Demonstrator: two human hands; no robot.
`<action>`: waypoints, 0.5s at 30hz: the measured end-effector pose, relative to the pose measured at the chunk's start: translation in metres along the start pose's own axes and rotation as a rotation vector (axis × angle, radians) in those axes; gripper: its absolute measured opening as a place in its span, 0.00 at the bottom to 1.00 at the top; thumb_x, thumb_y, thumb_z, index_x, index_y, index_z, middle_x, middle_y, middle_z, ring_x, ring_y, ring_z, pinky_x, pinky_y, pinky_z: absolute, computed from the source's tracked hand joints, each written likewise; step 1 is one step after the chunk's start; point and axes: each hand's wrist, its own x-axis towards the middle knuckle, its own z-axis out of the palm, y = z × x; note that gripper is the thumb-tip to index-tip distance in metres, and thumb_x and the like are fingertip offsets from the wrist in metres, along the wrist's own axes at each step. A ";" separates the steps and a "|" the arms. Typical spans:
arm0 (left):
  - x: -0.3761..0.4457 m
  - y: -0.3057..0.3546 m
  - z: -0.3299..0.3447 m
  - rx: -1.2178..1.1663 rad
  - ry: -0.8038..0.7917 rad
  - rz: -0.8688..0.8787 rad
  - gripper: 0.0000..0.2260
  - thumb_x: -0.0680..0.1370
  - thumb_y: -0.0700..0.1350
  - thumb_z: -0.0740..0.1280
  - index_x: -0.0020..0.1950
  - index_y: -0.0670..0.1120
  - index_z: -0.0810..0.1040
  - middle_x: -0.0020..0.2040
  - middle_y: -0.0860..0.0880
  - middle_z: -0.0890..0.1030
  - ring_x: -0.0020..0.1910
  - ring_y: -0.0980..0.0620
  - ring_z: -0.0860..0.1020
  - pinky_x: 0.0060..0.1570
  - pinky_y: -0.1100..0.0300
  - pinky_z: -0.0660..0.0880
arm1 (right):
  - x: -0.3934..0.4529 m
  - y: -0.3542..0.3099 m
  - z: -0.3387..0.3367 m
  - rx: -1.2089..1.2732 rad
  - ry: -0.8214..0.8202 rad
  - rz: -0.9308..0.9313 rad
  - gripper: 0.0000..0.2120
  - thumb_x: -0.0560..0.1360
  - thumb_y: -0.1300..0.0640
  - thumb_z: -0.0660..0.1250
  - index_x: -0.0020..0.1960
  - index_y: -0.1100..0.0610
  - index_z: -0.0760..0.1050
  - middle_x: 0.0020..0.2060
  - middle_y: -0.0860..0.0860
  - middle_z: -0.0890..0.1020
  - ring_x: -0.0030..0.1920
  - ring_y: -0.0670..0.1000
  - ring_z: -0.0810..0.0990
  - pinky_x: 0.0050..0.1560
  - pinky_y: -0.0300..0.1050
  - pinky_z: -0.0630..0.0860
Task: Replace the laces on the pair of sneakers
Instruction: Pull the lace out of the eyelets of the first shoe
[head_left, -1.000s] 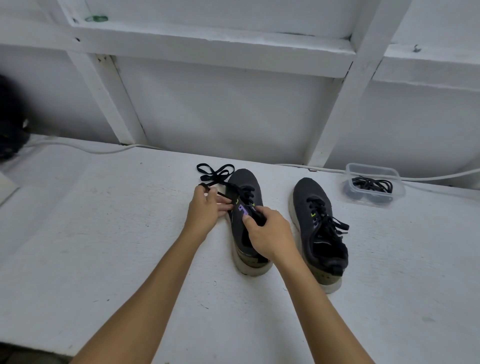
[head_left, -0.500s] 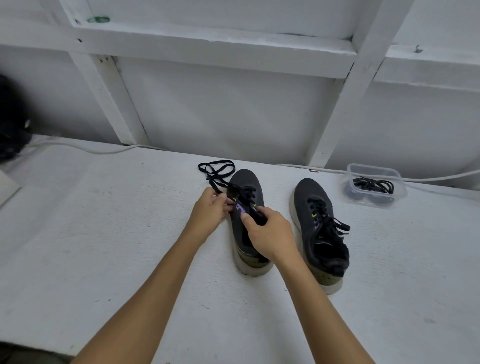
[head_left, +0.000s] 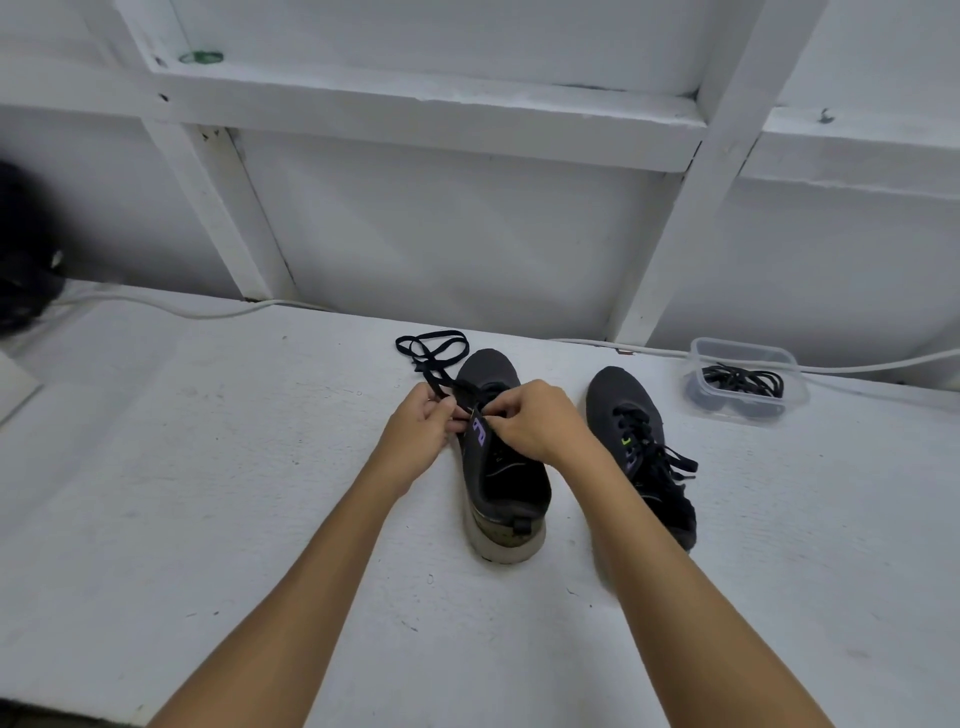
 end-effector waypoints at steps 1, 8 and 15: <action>0.000 0.000 0.000 0.002 -0.001 -0.001 0.07 0.85 0.46 0.59 0.55 0.43 0.73 0.50 0.51 0.84 0.44 0.61 0.83 0.44 0.63 0.77 | 0.002 0.001 0.002 -0.007 0.008 -0.008 0.09 0.78 0.53 0.69 0.55 0.48 0.86 0.40 0.43 0.82 0.44 0.47 0.78 0.49 0.42 0.76; 0.000 -0.007 -0.004 0.046 -0.069 0.049 0.05 0.82 0.47 0.66 0.55 0.53 0.81 0.50 0.54 0.84 0.51 0.58 0.82 0.53 0.61 0.78 | 0.006 0.002 0.018 0.010 -0.007 -0.004 0.06 0.81 0.56 0.63 0.49 0.49 0.78 0.46 0.49 0.82 0.48 0.53 0.80 0.53 0.50 0.79; 0.000 -0.007 -0.005 0.011 -0.076 0.036 0.04 0.79 0.48 0.71 0.52 0.54 0.86 0.49 0.53 0.86 0.50 0.54 0.82 0.53 0.56 0.78 | 0.009 0.005 0.023 0.009 0.039 -0.045 0.07 0.81 0.57 0.63 0.46 0.48 0.76 0.46 0.48 0.80 0.47 0.53 0.78 0.52 0.53 0.79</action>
